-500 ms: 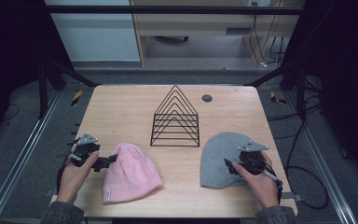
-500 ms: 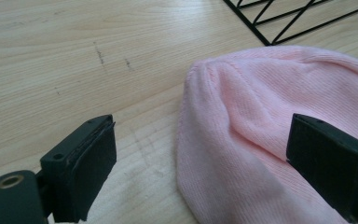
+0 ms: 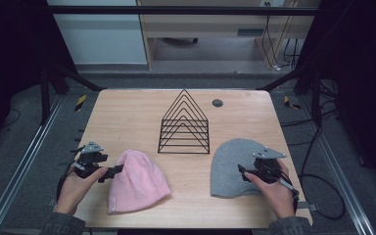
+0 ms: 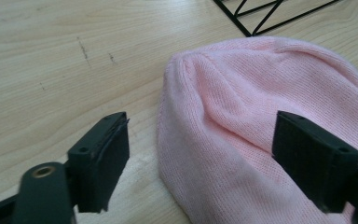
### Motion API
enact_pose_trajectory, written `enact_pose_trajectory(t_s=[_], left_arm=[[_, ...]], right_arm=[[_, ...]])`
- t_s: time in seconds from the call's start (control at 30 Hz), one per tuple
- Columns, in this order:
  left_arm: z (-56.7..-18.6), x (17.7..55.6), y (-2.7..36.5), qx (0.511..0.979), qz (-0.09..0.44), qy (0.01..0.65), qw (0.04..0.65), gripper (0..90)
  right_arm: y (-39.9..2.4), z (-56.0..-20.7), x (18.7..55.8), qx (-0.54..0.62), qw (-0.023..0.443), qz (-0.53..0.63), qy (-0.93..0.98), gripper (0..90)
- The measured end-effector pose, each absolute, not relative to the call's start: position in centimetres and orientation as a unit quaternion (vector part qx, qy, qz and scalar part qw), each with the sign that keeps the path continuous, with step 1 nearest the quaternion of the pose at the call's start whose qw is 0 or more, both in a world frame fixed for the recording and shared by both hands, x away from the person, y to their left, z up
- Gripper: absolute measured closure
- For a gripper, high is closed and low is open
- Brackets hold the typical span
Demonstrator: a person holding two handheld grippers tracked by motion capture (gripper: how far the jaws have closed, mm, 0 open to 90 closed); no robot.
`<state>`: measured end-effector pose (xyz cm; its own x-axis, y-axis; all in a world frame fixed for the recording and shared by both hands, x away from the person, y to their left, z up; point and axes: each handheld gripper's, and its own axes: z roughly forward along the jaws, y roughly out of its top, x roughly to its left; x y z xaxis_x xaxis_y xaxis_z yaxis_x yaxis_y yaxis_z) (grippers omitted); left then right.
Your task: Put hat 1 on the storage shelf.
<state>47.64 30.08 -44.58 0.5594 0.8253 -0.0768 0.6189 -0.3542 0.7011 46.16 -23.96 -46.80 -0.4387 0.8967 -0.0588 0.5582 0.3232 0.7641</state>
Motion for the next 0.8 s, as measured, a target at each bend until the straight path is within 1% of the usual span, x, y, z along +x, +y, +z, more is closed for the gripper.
enact_pose_trajectory(t_s=[0.03, 0.07, 0.13, 0.17, 0.2, 0.23, 0.3, 0.43, 0.47, 0.5, 0.57, 0.63, 0.7, 0.73, 0.8], left_arm=[[-44.6, 47.6, 30.1, 0.810, 0.147, 0.446, 0.352, 23.2], [-44.5, 47.6, 30.1, 0.809, 0.147, 0.446, 0.352, 23.2], [-44.4, 47.6, 30.2, 0.805, 0.146, 0.449, 0.358, 31.4], [-44.4, 47.6, 30.2, 0.806, 0.147, 0.449, 0.357, 31.4], [-44.5, 47.8, 30.2, 0.807, 0.149, 0.450, 0.353, 35.3], [-44.5, 47.8, 30.2, 0.807, 0.149, 0.450, 0.353, 37.0], [-44.8, 48.2, 30.1, 0.811, 0.146, 0.449, 0.347, 38.3], [-45.7, 49.3, 29.6, 0.819, 0.140, 0.449, 0.330, 45.0], [-45.9, 49.5, 29.5, 0.820, 0.138, 0.449, 0.327, 45.0], [-46.3, 49.8, 29.2, 0.822, 0.135, 0.448, 0.326, 49.0], [-46.5, 50.2, 29.1, 0.820, 0.133, 0.452, 0.325, 51.7], [-46.6, 50.4, 28.9, 0.824, 0.134, 0.447, 0.322, 54.2], [-46.5, 50.4, 28.9, 0.824, 0.135, 0.446, 0.322, 54.5], [-46.1, 50.4, 29.1, 0.826, 0.136, 0.438, 0.327, 57.8], [-45.9, 50.6, 29.2, 0.826, 0.138, 0.438, 0.328, 58.6]], right_arm=[[-24.0, -46.8, 46.2, 0.469, 0.246, 0.344, 0.775, 21.9], [-24.0, -46.7, 46.2, 0.470, 0.249, 0.346, 0.773, 22.8], [-23.9, -46.8, 46.1, 0.473, 0.247, 0.343, 0.773, 23.8], [-23.9, -46.8, 46.1, 0.473, 0.247, 0.343, 0.773, 23.8], [-23.7, -47.0, 46.2, 0.470, 0.243, 0.339, 0.778, 24.0], [-23.7, -47.0, 46.2, 0.470, 0.243, 0.339, 0.778, 24.0], [-23.6, -47.1, 46.3, 0.470, 0.241, 0.336, 0.780, 24.1], [-23.5, -47.1, 46.2, 0.467, 0.238, 0.336, 0.782, 24.2], [-23.4, -47.2, 46.2, 0.468, 0.236, 0.335, 0.783, 24.1], [-23.4, -47.3, 46.2, 0.467, 0.236, 0.334, 0.784, 23.9], [-23.4, -47.3, 46.3, 0.466, 0.233, 0.333, 0.786, 23.8], [-23.3, -47.4, 46.3, 0.464, 0.231, 0.330, 0.789, 23.5], [-23.2, -47.4, 46.3, 0.465, 0.229, 0.330, 0.789, 23.3], [-23.2, -47.4, 46.3, 0.462, 0.228, 0.331, 0.790, 23.0], [-23.2, -47.4, 46.3, 0.462, 0.227, 0.332, 0.790, 22.9]])
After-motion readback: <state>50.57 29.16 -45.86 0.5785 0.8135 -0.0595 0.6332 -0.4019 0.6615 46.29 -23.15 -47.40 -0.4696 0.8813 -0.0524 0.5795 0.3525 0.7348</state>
